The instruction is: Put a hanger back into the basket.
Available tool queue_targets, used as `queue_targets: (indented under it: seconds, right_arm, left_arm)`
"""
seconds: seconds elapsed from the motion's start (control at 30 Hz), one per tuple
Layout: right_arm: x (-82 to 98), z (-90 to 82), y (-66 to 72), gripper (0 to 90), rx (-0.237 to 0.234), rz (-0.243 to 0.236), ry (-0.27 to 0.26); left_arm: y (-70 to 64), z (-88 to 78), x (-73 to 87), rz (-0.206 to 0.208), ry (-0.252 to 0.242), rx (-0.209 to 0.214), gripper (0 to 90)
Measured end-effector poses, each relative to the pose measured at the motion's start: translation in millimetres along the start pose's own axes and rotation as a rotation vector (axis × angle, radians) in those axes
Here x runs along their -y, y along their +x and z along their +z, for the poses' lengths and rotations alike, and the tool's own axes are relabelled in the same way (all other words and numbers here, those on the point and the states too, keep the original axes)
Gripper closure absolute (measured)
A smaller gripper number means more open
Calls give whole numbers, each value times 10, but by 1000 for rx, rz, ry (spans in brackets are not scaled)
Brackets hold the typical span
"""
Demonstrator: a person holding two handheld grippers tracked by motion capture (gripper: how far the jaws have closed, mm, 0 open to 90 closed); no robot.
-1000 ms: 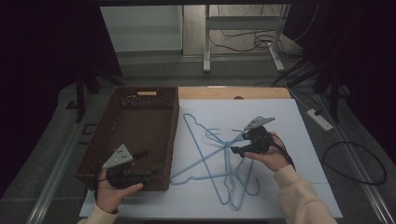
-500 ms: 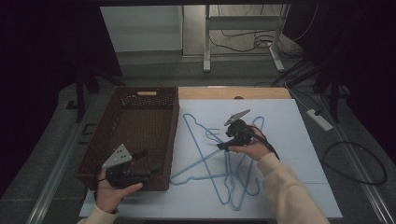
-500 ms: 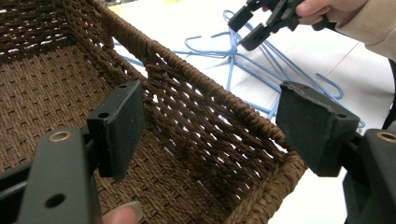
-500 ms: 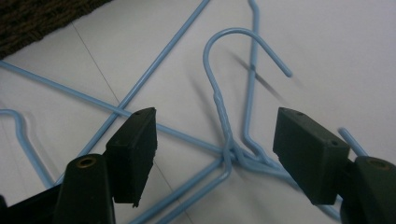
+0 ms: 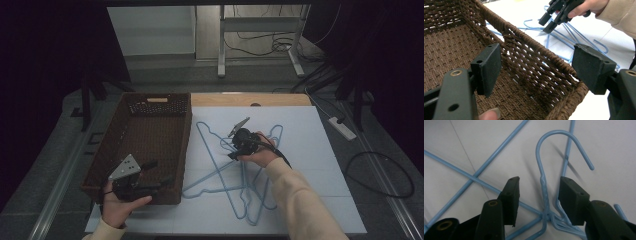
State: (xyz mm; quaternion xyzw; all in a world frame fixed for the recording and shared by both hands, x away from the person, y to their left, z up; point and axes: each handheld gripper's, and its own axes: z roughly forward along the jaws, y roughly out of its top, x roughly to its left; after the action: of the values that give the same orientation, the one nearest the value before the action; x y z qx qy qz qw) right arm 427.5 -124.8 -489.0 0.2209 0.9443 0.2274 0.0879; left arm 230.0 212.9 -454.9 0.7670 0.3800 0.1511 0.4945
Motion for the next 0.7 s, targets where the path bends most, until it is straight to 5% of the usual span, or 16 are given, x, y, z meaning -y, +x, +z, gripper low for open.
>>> queue_targets:
  seconds: [0.4, 0.7]
  right_arm:
    - [46, 69, -5, 839, 47, -99, 43]
    - [75, -26, 11, 862, 78, -129, 57]
  left_arm:
    - [-3, 1, -1, 1, 1, -1, 252]
    - [0, -1, 0, 0, 0, -1, 252]
